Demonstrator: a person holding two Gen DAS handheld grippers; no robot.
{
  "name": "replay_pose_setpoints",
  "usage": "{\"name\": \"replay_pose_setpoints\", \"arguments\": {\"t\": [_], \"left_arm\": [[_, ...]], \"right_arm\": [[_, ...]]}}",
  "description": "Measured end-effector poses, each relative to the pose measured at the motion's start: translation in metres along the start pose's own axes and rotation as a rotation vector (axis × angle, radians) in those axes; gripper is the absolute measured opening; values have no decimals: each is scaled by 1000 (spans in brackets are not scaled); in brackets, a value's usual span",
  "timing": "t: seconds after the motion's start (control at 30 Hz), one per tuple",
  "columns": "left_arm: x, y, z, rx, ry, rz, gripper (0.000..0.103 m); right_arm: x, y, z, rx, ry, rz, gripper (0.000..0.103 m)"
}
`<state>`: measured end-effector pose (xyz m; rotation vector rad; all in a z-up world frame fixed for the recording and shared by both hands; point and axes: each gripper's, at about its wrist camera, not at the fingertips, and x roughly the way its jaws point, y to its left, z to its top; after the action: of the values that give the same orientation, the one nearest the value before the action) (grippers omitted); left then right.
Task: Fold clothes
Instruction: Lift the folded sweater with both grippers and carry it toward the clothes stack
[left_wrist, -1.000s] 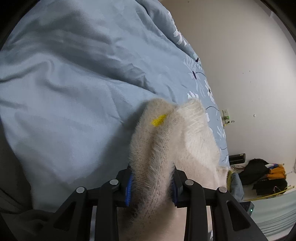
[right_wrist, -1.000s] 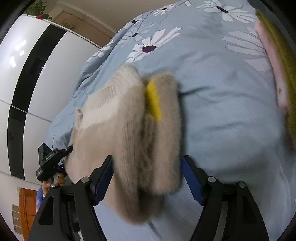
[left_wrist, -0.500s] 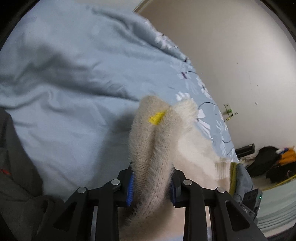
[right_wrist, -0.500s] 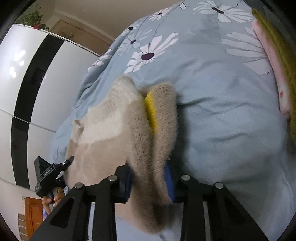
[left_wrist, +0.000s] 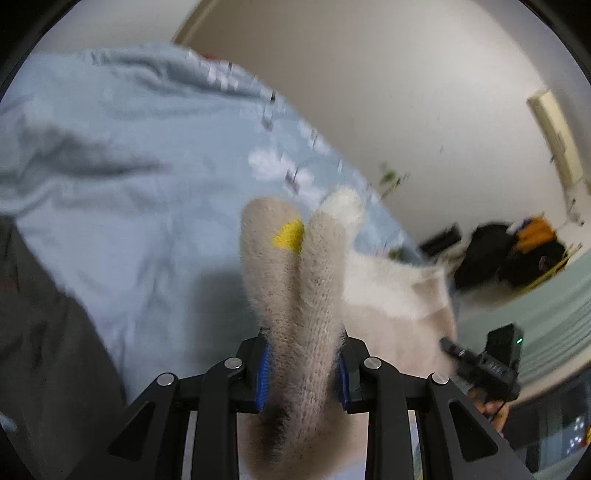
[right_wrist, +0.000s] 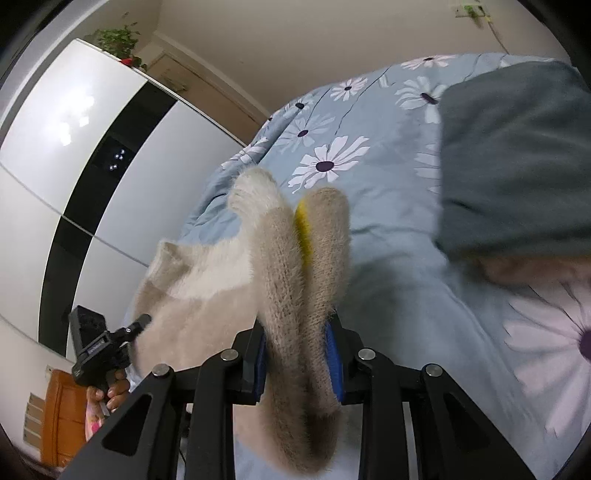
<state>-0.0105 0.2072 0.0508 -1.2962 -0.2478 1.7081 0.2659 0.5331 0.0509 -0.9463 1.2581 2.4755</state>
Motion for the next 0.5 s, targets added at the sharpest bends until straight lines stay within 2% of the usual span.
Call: {"name": "replay_pose_setpoints", "arguments": {"t": [0.13, 0.3, 0.37, 0.5], "left_arm": [[38, 37, -32, -140, 132, 35, 29], [38, 53, -35, -177, 135, 15, 30], [39, 52, -34, -158, 143, 29, 31], [41, 52, -36, -154, 138, 32, 34]], "right_arm": [[6, -32, -37, 66, 66, -37, 29], [12, -51, -52, 129, 34, 5, 34], [16, -50, -48, 123, 36, -10, 40], [20, -50, -43, 120, 42, -34, 43]]}}
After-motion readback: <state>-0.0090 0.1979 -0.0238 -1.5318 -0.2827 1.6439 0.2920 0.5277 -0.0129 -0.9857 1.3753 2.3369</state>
